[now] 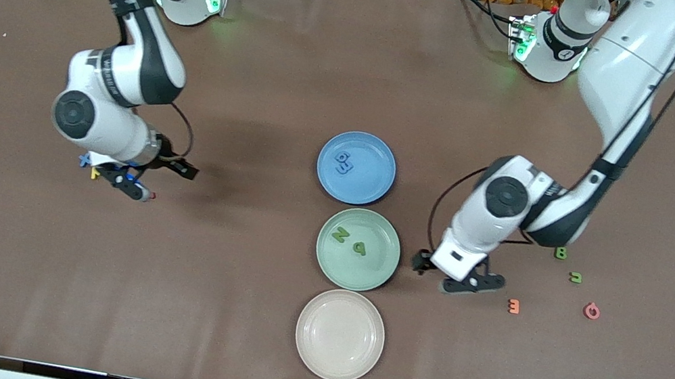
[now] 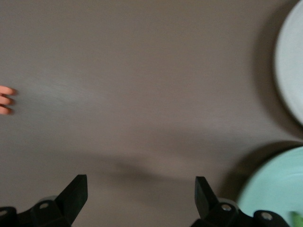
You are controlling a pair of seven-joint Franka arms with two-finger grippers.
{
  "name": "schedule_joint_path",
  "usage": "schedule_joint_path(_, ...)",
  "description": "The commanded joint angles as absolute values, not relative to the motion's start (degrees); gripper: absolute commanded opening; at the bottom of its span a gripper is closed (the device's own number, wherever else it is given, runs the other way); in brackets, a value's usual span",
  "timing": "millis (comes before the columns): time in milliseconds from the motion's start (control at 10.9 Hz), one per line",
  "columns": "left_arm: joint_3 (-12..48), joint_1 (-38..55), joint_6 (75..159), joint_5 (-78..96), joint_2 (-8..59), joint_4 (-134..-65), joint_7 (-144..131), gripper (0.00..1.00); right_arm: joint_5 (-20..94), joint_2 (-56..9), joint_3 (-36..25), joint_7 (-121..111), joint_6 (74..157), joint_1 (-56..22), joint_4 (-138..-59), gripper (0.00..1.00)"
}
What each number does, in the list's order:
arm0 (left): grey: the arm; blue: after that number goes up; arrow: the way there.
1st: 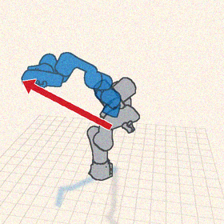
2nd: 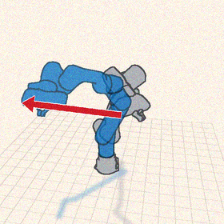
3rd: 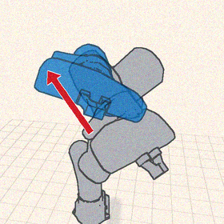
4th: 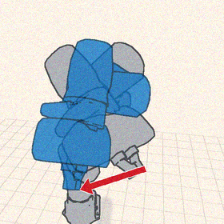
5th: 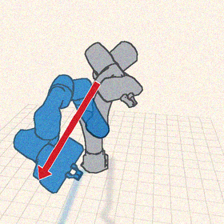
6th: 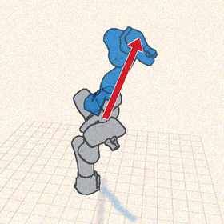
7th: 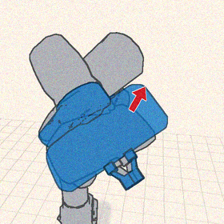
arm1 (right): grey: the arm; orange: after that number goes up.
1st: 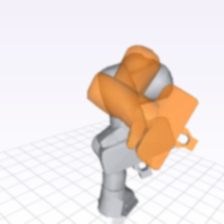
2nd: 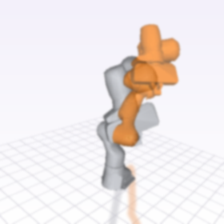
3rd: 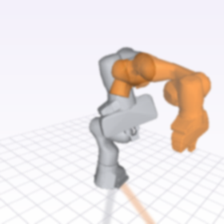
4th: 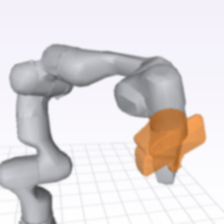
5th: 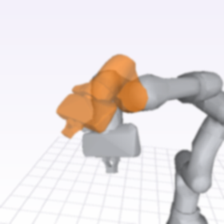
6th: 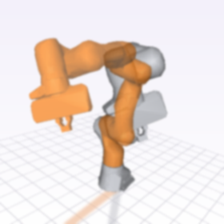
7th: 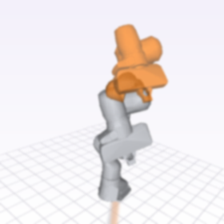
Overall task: Sort letters by color into matching plates
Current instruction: 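Grasp the blue c with the right gripper while the left gripper grasps green B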
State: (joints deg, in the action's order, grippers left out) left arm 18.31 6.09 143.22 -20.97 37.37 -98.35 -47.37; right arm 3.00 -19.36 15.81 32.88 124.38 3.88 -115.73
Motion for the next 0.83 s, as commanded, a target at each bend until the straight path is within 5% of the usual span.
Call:
schedule_joint_path(0, 19.3, -0.1, 142.6, -22.1, 27.5, -113.0, -36.2, 1.00, -5.1, -17.8, 16.2, 17.2, 124.8, 10.1, -119.0, 0.75)
schedule_joint_path(367, 20.4, -6.8, 148.6, -22.1, 19.5, -126.3, -31.0, 1.00, -5.6, -19.5, 12.0, -0.3, 133.0, 12.0, -121.4, 0.75)
schedule_joint_path(734, 20.4, -16.6, 152.5, -22.1, 20.3, -129.2, -11.6, 1.00, -5.7, -23.2, 10.0, -6.7, 142.8, 12.5, -122.2, 0.73)
